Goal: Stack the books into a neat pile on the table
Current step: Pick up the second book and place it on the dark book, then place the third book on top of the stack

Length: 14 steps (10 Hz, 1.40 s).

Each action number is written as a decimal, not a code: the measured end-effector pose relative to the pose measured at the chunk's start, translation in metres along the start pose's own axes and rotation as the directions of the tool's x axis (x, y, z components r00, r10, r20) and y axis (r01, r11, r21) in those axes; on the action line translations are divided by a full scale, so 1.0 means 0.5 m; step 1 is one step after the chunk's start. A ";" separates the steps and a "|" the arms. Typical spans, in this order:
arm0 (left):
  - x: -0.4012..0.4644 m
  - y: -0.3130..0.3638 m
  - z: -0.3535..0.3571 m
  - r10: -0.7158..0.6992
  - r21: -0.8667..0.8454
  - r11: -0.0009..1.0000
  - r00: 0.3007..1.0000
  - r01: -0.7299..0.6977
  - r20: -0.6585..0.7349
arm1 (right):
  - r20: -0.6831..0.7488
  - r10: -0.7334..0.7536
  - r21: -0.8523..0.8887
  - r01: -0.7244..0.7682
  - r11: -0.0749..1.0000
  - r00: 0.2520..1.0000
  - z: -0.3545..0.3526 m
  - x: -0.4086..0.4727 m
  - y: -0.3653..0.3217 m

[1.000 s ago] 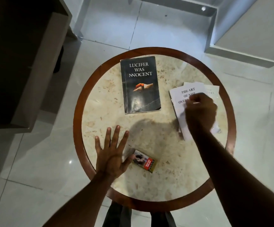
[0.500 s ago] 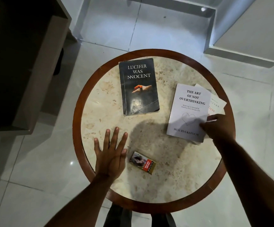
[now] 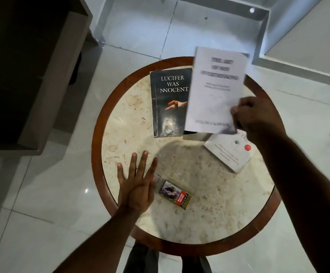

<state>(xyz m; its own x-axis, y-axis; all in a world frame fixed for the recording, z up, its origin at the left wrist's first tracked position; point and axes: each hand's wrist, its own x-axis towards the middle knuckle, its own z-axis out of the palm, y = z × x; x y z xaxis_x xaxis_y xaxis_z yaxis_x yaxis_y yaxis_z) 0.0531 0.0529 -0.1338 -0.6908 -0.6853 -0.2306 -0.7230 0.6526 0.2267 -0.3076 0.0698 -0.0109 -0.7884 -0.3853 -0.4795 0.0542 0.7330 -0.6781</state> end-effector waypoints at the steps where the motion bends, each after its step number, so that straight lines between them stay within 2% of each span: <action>1: -0.003 0.000 0.007 0.008 -0.001 1.000 1.000 -0.008 0.000 | 0.018 -0.013 0.022 0.012 1.000 1.000 0.089 0.025 -0.053; 3: -0.002 -0.007 0.019 0.013 0.024 1.000 1.000 -0.012 -0.018 | 0.032 0.038 -0.042 -0.037 0.998 0.999 0.186 0.043 -0.032; 4: -0.001 -0.006 0.018 0.010 0.019 1.000 0.999 -0.009 -0.035 | 0.064 0.046 -0.048 -0.043 0.998 0.997 0.173 0.043 -0.016; 5: 0.000 -0.004 0.013 0.009 0.012 1.000 1.000 -0.009 -0.026 | -0.160 -0.012 -0.024 0.008 1.000 0.987 0.115 0.000 0.019; 6: -0.002 0.001 0.004 0.017 0.015 1.000 1.000 -0.017 -0.019 | -0.528 0.191 0.127 -0.145 0.981 0.827 0.064 -0.066 0.099; 7: 0.000 0.008 -0.003 0.003 0.043 0.999 1.000 -0.002 -0.012 | -0.440 0.619 0.255 -0.570 0.781 0.651 0.064 -0.114 0.169; 8: 0.002 0.011 -0.006 -0.005 0.048 0.999 1.000 0.005 -0.001 | -0.400 0.592 0.189 -0.569 0.801 0.700 0.081 -0.137 0.200; 9: 0.002 0.010 -0.006 0.001 0.048 0.999 1.000 -0.001 0.000 | -0.361 0.614 0.415 -0.469 0.779 0.702 0.080 -0.139 0.196; 10: 0.000 0.009 -0.003 0.006 0.056 0.998 1.000 -0.006 -0.011 | -0.272 0.664 0.518 -0.475 0.711 0.697 0.063 -0.130 0.187; 11: 0.000 0.010 -0.001 0.008 0.054 0.999 0.999 -0.006 -0.032 | -0.171 0.643 0.632 -0.417 0.653 0.747 0.036 -0.123 0.149; 12: 0.000 0.008 -0.001 0.005 0.044 0.999 0.999 -0.004 -0.037 | -0.118 0.466 0.630 -0.297 0.718 0.877 -0.004 -0.107 0.090; 13: -0.003 0.006 0.000 0.008 0.029 1.000 0.999 -0.007 -0.042 | 0.017 0.223 0.609 -0.187 0.771 0.975 -0.029 -0.109 0.016; 14: -0.002 0.007 0.004 0.009 0.045 0.999 0.998 -0.006 -0.061 | 0.176 0.188 0.591 -0.257 0.764 0.966 0.033 -0.073 -0.060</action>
<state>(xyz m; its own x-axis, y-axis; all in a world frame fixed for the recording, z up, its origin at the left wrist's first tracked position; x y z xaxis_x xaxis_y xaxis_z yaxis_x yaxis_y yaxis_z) 0.0511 0.0564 -0.1347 -0.6958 -0.6977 -0.1706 -0.7181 0.6708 0.1853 -0.2703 0.0527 0.0177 -0.6435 -0.3330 -0.6892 0.6063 0.3279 -0.7245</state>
